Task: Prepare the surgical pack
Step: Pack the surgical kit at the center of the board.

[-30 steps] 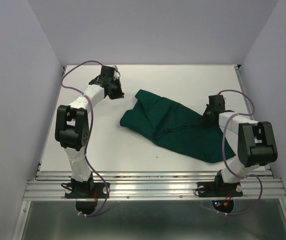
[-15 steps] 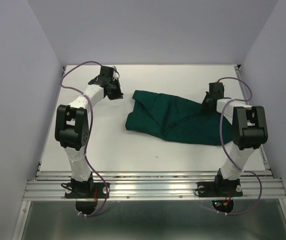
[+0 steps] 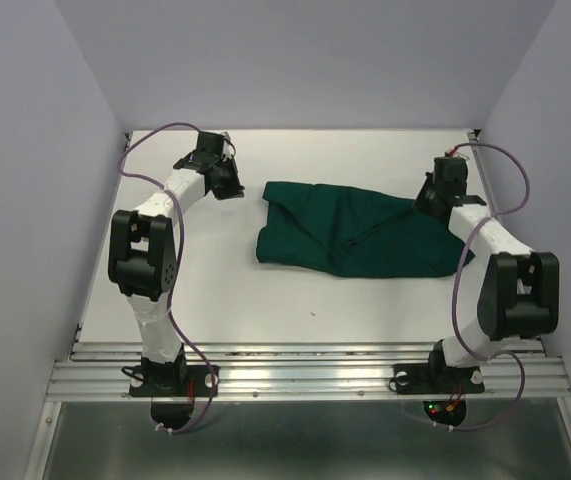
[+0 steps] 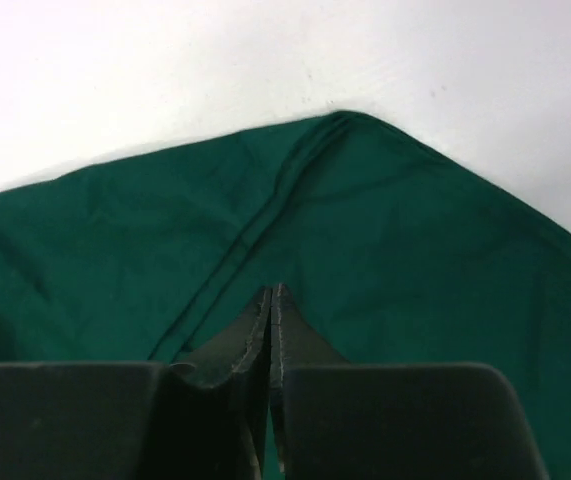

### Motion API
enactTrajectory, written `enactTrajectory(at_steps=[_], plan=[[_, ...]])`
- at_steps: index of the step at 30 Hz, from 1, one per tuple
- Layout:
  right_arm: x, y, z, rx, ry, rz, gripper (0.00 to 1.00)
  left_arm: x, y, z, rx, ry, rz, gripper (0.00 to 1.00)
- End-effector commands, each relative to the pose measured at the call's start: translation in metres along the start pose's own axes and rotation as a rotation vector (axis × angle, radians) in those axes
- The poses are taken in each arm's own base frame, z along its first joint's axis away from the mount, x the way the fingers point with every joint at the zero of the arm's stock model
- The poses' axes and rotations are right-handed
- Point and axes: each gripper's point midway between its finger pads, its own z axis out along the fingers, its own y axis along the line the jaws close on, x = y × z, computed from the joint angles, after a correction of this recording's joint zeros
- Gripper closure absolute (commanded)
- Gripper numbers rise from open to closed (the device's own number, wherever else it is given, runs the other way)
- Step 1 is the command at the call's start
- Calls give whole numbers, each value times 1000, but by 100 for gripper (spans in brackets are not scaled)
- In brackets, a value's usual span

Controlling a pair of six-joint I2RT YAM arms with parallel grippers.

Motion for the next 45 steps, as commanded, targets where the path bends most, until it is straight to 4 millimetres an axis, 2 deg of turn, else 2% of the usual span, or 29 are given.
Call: enactTrajectory(at_steps=[1, 4, 7, 10, 13, 14, 18, 20, 23, 25, 27, 28, 30, 31, 33, 35, 36, 37, 40, 45], plan=[[42, -34, -36, 67, 61, 55, 95, -17, -10, -32, 33, -69, 22, 100], [75, -41, -59, 39, 97, 104, 95, -20, -9, -35, 29, -81, 30, 100], [92, -44, -70, 30, 114, 139, 96, -19, -8, -30, 32, -72, 30, 100], [119, -53, -64, 59, 179, 144, 97, -13, -9, -24, 45, -47, 25, 100], [132, -54, -53, 62, 204, 148, 98, -12, -10, -24, 48, -46, 26, 100], [143, -60, -46, 94, 235, 144, 99, -12, -9, -25, 47, -50, 25, 100], [153, -66, -37, 140, 279, 140, 99, -13, -8, -26, 41, -52, 27, 100], [141, -67, -38, 158, 257, 138, 99, -12, -7, -24, 39, -48, 26, 100], [100, -68, -51, 183, 135, 133, 98, -11, -7, -19, 42, -42, 24, 100], [69, -79, -63, 205, 39, 160, 81, -4, -2, -7, 30, -16, 11, 100], [46, -91, -70, 232, -22, 168, 73, 3, 1, 1, 24, 11, -4, 100], [35, -107, -72, 258, -43, 191, 70, 10, 4, 7, 23, 28, -13, 100], [29, -123, -70, 277, -41, 233, 62, 14, 4, 13, 34, 35, -22, 100], [26, -142, -69, 304, -38, 280, 57, 15, 5, 17, 33, 41, -23, 100], [29, -149, -61, 280, -1, 324, 53, 14, 9, 22, 11, 52, -7, 100], [31, -163, -54, 285, 13, 374, 40, 13, 15, 28, -25, 79, 17, 100], [33, -167, -51, 288, 19, 391, 37, 12, 16, 31, -28, 84, 21, 100], [38, -174, -47, 287, 30, 418, 26, 12, 15, 34, -25, 89, 24, 100], [47, -184, -40, 302, 45, 440, 20, 12, 14, 43, -14, 95, 20, 100], [64, -183, -26, 269, 82, 444, 20, 24, 16, 57, -9, 134, 26, 100]])
